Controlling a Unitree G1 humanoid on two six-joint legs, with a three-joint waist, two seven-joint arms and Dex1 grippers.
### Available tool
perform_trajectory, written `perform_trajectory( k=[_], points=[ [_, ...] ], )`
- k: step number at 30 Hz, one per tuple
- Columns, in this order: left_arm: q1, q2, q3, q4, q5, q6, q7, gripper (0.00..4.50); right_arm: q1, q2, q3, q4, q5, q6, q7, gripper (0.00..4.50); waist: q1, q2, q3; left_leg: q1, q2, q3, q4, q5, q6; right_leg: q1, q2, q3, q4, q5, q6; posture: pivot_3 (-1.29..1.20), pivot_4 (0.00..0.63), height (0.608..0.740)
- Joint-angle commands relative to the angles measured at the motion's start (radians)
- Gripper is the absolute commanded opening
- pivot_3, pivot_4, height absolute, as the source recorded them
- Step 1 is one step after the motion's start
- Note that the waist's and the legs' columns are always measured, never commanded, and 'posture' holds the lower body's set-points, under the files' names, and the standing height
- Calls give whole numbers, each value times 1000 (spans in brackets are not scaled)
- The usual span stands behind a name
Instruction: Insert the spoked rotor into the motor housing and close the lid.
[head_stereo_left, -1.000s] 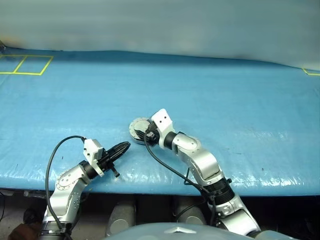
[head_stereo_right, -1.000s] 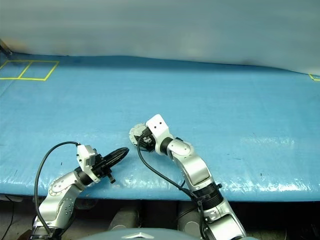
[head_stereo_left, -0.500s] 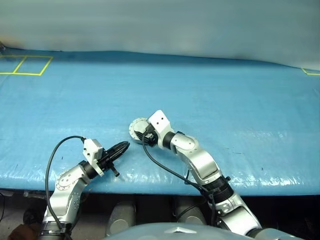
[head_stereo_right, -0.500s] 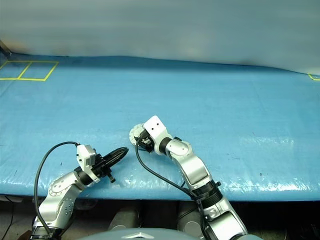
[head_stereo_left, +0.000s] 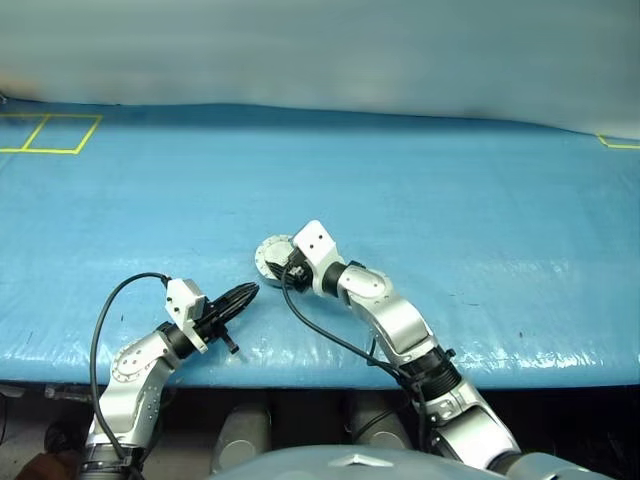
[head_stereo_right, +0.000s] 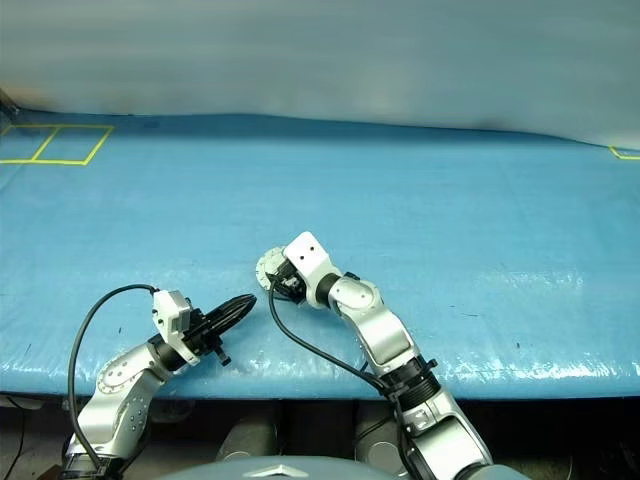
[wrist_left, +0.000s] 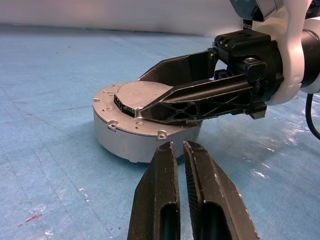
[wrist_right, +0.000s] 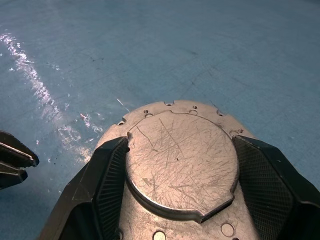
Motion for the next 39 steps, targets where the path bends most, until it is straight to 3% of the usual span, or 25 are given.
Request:
perform_trajectory(
  k=[1,9,20,30,31,33,36,39],
  points=[
    [-1,-14,6,-13,-4,0,22,288,8,-6,-3,56,-16,20,-6,2998,0,0,-1,0,0,0,0,0,0,0,0,0,0,0,0,0,150,740],
    [-102,-77,49,-17,-82,158,163,144,17,-18,-1,42,-18,26,4,2998,1,-1,-5,0,0,-1,0,1,0,1,0,-1,0,0,0,0,150,740],
    [-214,-35,-70,95,114,219,219,144,43,-25,-16,-12,-23,28,-18,2998,10,0,-6,0,-1,-2,0,1,-1,2,0,-1,0,0,0,0,150,740],
    [-192,-27,-90,95,137,212,198,144,65,-31,-67,-121,81,37,58,2998,21,0,-10,0,-1,-2,0,1,-1,2,-1,-2,-2,0,0,0,150,740],
    [-189,-28,-89,93,137,211,198,0,67,-31,-76,-139,92,36,62,3733,21,1,-10,0,-2,-2,0,0,-1,2,-1,-2,-2,0,0,0,150,740],
    [-182,-29,-89,87,133,212,198,0,71,-28,-94,-175,109,16,61,4318,19,1,-10,-1,-1,-2,-1,0,-1,2,-1,-2,-3,0,1,0,150,740],
    [-170,-31,-90,85,135,208,195,0,76,-17,-134,-238,149,4,54,4477,19,2,-9,-1,-1,-3,-2,0,-1,1,-1,-2,-2,-1,0,0,150,740],
    [-162,-35,-90,82,135,203,192,0,86,20,-230,-306,271,108,33,4477,20,1,-9,-1,-1,-3,-2,0,-1,1,-1,-2,-2,-1,0,0,150,740]
  ],
)
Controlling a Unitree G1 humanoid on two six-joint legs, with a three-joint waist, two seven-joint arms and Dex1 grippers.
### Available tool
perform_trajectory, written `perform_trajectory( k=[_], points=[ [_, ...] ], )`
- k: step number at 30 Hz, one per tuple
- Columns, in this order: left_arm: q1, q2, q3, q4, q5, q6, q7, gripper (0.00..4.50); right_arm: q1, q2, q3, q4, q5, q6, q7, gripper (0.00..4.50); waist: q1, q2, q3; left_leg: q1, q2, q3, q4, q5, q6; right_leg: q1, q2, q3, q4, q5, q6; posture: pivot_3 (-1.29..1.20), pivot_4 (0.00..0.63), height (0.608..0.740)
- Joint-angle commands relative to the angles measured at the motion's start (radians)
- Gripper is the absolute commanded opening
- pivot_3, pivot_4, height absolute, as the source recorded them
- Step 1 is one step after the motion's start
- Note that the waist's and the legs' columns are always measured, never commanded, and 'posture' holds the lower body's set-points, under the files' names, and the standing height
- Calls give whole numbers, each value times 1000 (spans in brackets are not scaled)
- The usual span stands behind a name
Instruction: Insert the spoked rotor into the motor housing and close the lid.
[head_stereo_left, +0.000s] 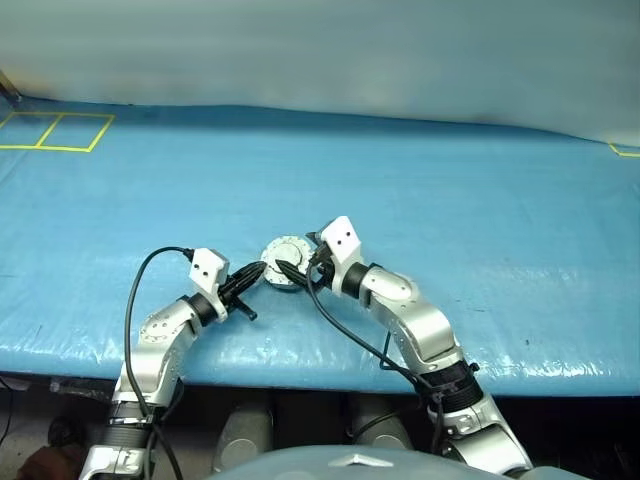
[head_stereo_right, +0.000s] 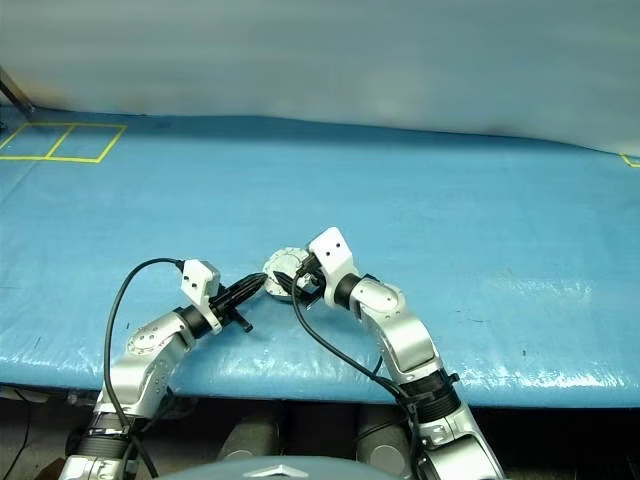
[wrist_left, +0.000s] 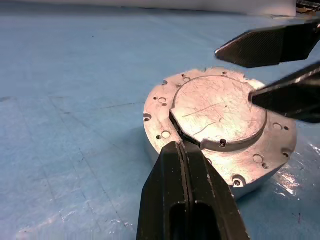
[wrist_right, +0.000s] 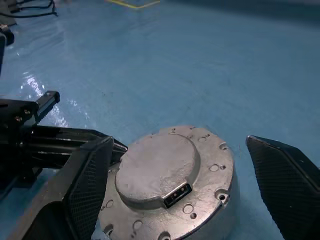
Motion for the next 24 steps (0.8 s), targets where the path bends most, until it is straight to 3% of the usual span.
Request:
perform_trajectory(
  k=[1,8,17,20,24],
  points=[
    [22,-1,-32,24,25,10,-5,0,-1,54,-132,-99,156,118,-38,4477,2,0,0,0,0,0,0,0,0,0,0,0,0,0,0,0,150,740],
    [17,-6,-33,32,28,-3,-9,0,38,62,-282,-15,325,379,-79,4477,10,0,0,-1,0,0,0,0,0,0,0,0,0,0,-1,0,150,740],
    [11,-4,-34,40,33,-11,-9,0,37,125,-330,64,430,472,-92,4477,9,3,2,-1,0,0,-1,0,0,-1,0,-1,0,0,-1,0,150,740],
    [16,-3,-33,38,35,-16,-7,0,28,140,-343,88,462,484,-92,3855,9,3,2,-2,0,0,0,0,0,-1,0,-1,-1,0,0,0,150,740],
    [20,-1,-29,36,37,-21,-3,0,22,147,-354,108,485,491,-102,2521,8,3,2,-2,0,-1,-1,0,0,-1,0,-1,-1,0,0,0,150,740]
  ],
)
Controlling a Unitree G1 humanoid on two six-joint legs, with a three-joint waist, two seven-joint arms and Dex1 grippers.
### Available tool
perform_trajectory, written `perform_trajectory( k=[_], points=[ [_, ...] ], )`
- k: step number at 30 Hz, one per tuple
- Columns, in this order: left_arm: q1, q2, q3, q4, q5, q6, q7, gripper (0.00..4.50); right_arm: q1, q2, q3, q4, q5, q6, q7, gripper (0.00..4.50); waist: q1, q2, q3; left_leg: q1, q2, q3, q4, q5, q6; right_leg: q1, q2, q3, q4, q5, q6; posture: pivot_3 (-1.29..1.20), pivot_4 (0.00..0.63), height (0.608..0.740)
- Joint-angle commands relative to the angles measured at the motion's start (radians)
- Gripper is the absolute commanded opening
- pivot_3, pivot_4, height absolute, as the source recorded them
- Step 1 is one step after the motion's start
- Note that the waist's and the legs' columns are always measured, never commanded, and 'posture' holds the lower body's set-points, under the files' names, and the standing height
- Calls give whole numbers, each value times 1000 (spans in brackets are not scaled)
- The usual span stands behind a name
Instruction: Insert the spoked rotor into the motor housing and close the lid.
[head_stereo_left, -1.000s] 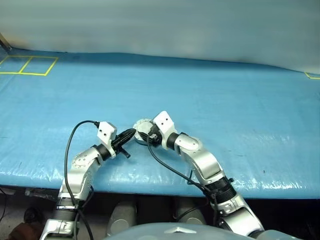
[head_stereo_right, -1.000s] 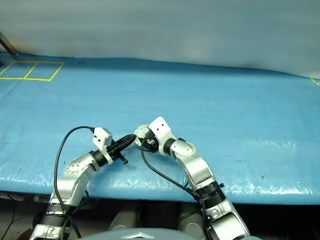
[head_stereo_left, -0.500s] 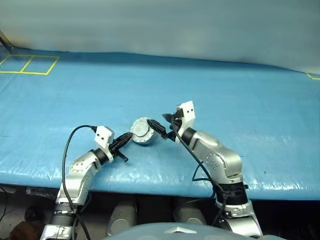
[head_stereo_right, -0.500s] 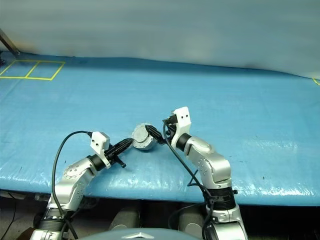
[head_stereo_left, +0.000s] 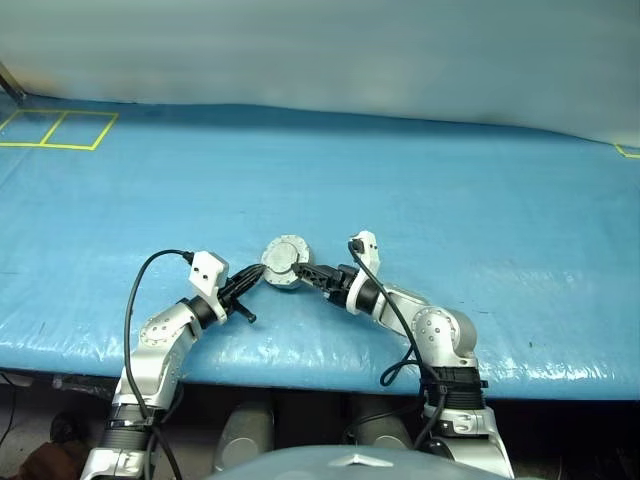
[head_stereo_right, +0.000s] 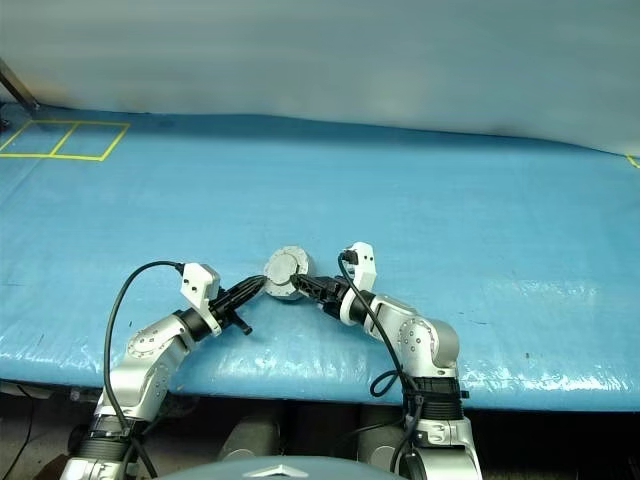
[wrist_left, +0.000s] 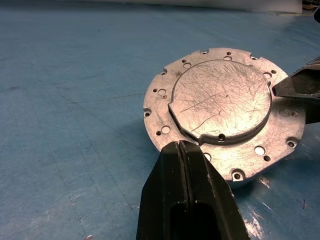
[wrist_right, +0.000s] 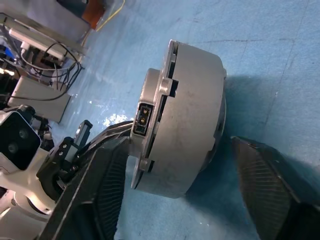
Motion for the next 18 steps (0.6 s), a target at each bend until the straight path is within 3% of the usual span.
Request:
perform_trajectory(
  k=[1,4,10,14,18],
  points=[
    [17,2,-25,20,27,11,-1,0,-16,11,-15,0,37,5,-9,2194,0,0,0,0,0,0,0,0,0,0,0,0,0,0,0,0,150,740],
    [20,1,-21,19,25,5,3,0,-19,12,-23,10,50,13,-23,1256,-2,0,0,0,0,0,0,0,0,0,0,0,0,0,0,0,150,740],
    [24,-35,26,-6,-49,42,15,0,-22,14,-26,14,63,6,-45,1200,-3,0,0,0,0,0,0,0,0,0,0,0,0,0,0,0,150,740],
    [16,-87,119,-82,-276,261,40,0,-47,58,-102,14,153,12,-81,1200,-4,0,1,-1,0,0,0,0,0,-1,0,-1,0,0,0,0,150,740],
    [-6,-139,216,-121,-400,278,78,0,-89,108,-188,8,288,18,-134,1200,-10,-1,6,-5,0,-1,0,0,0,-4,0,-2,0,0,0,0,150,740]
  ],
)
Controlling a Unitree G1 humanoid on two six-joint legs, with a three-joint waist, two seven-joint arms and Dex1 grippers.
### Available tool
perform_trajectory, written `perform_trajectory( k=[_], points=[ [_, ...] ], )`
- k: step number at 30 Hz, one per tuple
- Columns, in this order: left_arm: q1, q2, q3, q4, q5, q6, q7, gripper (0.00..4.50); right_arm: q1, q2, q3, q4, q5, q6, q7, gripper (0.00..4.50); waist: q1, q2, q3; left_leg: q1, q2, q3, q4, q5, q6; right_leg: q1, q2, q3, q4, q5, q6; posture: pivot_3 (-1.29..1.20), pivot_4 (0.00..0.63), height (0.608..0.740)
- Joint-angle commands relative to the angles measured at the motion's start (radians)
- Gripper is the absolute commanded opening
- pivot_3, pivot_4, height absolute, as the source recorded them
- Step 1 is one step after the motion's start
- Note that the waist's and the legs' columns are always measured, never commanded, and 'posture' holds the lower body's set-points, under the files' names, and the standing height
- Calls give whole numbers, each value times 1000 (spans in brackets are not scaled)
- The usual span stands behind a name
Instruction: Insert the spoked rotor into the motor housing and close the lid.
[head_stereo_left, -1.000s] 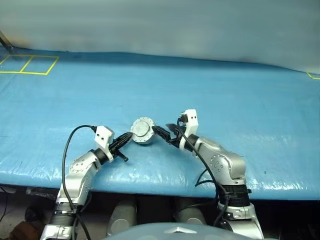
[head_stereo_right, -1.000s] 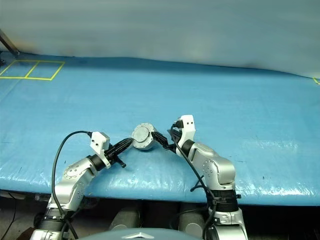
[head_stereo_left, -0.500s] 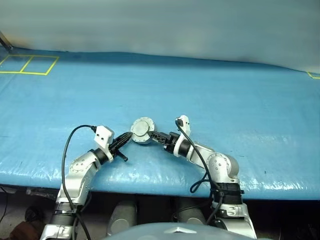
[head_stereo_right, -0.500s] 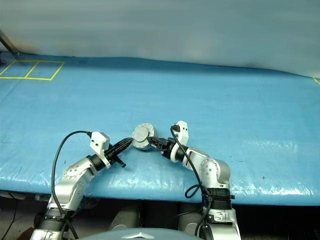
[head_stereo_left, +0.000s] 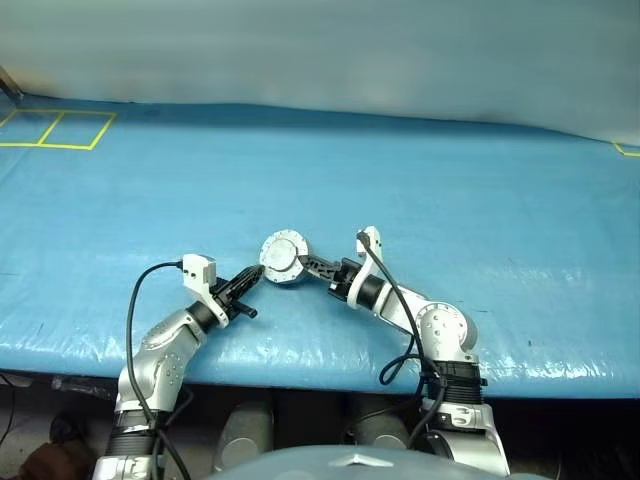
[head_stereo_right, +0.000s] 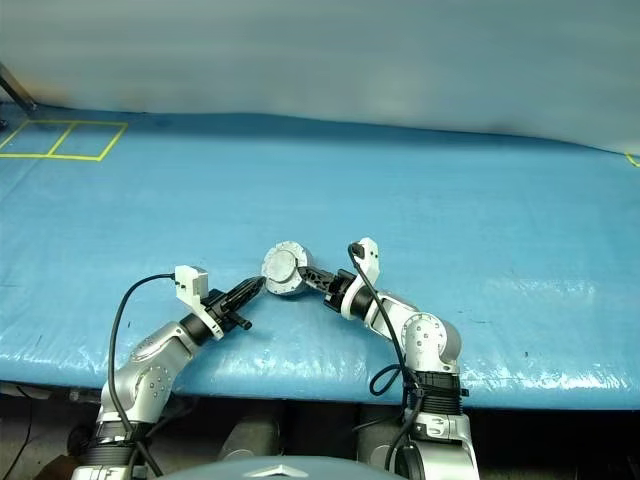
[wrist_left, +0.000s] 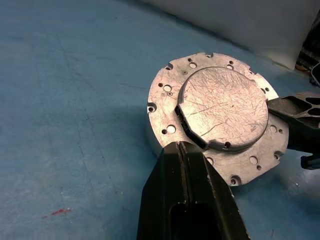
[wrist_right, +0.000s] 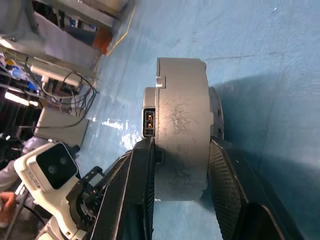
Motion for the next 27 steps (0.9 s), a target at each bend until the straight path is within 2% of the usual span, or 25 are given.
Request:
perform_trajectory(
  k=[1,6,14,15,21,27],
  points=[
    [-26,-33,80,-65,-105,15,39,0,-54,70,-75,-37,148,-3,-29,1200,-2,0,1,-1,0,0,0,0,0,-1,0,0,0,0,0,0,150,740],
    [-39,-112,157,-75,-265,60,92,1583,-100,108,-158,-29,303,-20,-114,1200,-9,0,1,-10,0,0,0,0,0,-10,0,0,0,4,5,0,150,740],
    [-54,-235,201,-108,-594,185,152,4288,-123,96,-153,-42,494,-49,-180,1200,-14,0,1,-11,0,0,1,0,0,-10,1,0,0,2,3,0,150,740],
    [-59,-248,211,-101,-638,197,171,4469,-122,91,-145,-46,507,-51,-184,1200,-16,0,1,-11,0,0,1,0,0,-10,1,0,0,1,1,0,150,740],
    [-67,-231,200,-78,-757,286,178,4469,-95,72,-91,-81,572,-39,-189,1200,-26,0,1,-11,0,0,2,0,0,-9,1,0,1,1,1,0,150,740],
    [-101,-224,174,-34,-733,304,169,4469,-61,57,-11,-125,596,-18,-168,1200,-26,0,1,-11,0,0,2,0,0,-9,1,0,1,1,1,0,150,740]
  ],
)
